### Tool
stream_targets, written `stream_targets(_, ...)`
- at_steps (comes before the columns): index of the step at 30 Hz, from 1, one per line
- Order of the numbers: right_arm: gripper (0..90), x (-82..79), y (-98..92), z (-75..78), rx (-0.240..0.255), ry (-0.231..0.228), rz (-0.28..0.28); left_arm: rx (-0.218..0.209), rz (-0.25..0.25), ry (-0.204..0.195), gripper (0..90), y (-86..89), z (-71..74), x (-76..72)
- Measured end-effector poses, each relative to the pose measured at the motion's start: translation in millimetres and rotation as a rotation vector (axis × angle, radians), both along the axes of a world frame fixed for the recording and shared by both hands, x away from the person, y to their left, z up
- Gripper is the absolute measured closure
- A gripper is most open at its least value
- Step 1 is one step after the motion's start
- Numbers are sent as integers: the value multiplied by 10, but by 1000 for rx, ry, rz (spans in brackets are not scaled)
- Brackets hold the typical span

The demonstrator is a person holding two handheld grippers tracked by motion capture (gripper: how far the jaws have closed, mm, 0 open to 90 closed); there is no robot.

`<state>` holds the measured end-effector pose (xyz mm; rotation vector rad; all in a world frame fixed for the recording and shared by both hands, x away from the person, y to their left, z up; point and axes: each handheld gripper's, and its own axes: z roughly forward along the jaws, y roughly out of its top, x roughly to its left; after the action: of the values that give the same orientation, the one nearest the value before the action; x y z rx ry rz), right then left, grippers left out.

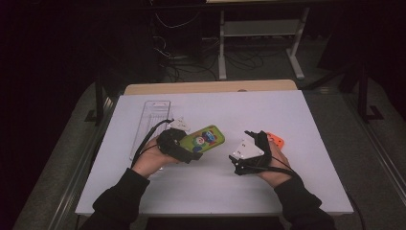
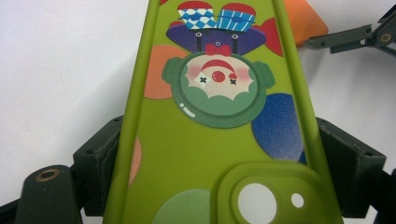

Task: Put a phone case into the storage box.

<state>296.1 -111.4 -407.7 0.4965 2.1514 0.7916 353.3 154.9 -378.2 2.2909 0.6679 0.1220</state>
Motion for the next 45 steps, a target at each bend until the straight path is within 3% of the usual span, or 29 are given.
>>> stream_targets(8,66,-45,67,-40,-86,-57,7,1,4,2,152,-8,-4,-6)
stream_targets(15,66,-69,95,-45,-108,-86,13,4,0,3,152,-17,-12,-13)
stream_targets(17,66,-82,108,-50,-120,-107,10,12,-19,-14,152,-14,-11,1)
stream_targets(22,66,-115,144,-47,-182,-193,41,-6,6,3,152,-30,-15,-23)
stream_targets(26,66,-142,185,-55,-273,-292,70,-10,4,12,152,-38,-12,-30)
stream_targets(29,67,-184,236,-76,-305,-335,83,13,-15,3,152,-31,-4,-21)
stream_targets(30,68,-193,251,-82,-322,-359,89,-8,0,7,152,-45,-13,-30)
stream_targets(31,67,-185,252,-80,-360,-385,108,-2,-4,5,152,-42,-12,-27)
stream_targets(33,67,-201,280,-105,-357,-411,102,-9,1,8,152,-48,-13,-32)
stream_targets(37,67,-218,302,-142,-412,-433,117,4,-11,4,153,-40,-1,-25)
stream_targets(40,68,-228,320,-146,-440,-466,129,-11,-4,2,152,-58,2,-31)
stream_targets(41,69,-225,326,-139,-444,-493,135,-6,-6,4,152,-61,7,-34)
stream_targets(44,72,-244,360,-154,-451,-512,133,24,-37,-7,152,-58,21,-18)
stream_targets(45,72,-245,374,-159,-456,-522,134,-9,-13,0,152,-81,11,-32)
